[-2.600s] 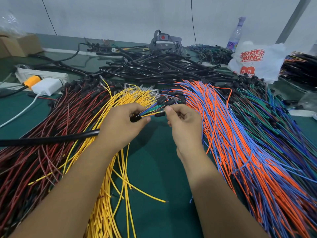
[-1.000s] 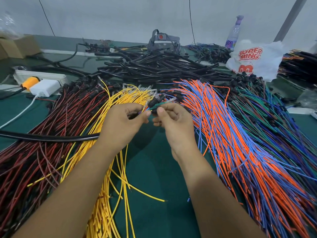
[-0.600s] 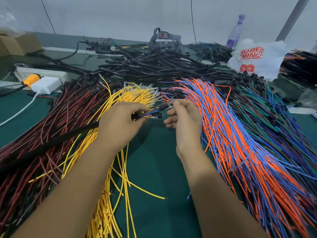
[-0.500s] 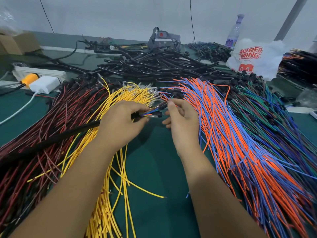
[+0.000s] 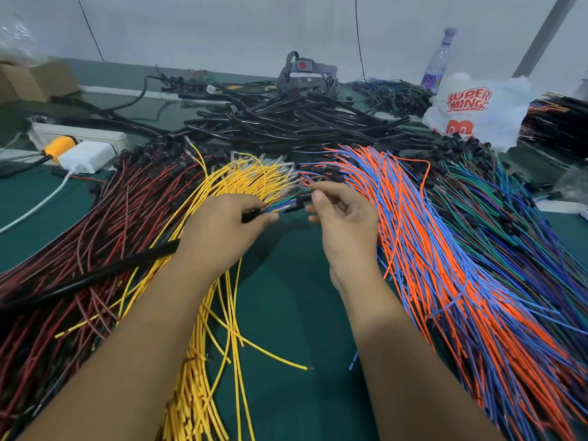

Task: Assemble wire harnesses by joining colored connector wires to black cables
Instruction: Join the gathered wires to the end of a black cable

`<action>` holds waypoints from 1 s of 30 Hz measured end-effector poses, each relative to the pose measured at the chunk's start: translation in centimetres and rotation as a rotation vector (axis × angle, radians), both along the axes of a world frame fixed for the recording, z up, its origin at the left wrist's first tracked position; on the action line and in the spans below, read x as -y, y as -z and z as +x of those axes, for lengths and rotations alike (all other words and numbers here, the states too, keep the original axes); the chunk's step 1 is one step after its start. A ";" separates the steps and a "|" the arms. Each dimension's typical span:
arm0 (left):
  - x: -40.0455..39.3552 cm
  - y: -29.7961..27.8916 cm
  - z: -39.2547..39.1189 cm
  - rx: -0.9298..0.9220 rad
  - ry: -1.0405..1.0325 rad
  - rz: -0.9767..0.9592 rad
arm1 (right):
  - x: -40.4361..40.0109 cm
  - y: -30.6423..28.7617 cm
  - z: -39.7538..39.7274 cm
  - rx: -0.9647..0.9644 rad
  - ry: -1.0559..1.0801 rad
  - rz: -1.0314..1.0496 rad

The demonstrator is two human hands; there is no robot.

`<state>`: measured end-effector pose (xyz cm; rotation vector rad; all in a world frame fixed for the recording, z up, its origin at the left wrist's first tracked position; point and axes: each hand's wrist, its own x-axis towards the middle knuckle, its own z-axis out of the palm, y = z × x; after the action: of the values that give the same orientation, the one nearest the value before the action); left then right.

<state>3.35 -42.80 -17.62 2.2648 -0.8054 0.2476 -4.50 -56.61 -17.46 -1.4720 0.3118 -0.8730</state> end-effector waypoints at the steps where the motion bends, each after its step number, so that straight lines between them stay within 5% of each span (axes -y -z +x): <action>1: 0.0 0.0 0.0 -0.028 0.008 -0.014 | 0.1 0.1 0.1 -0.002 -0.006 0.006; 9: 0.1 -0.3 -0.6 -0.239 0.185 -0.199 | 0.5 0.4 0.3 -0.013 0.073 -0.022; 20: 0.7 -0.1 -0.3 -0.037 -0.078 -0.044 | -0.3 -0.4 -0.5 0.089 -0.045 -0.143; 30: 0.6 -0.2 -0.7 -0.053 -0.009 -0.092 | -0.5 0.1 0.1 0.071 -0.011 -0.026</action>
<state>2.63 -43.43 -17.41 2.1799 -0.7409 0.2237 -4.44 -56.10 -17.61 -1.4615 0.2404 -0.9217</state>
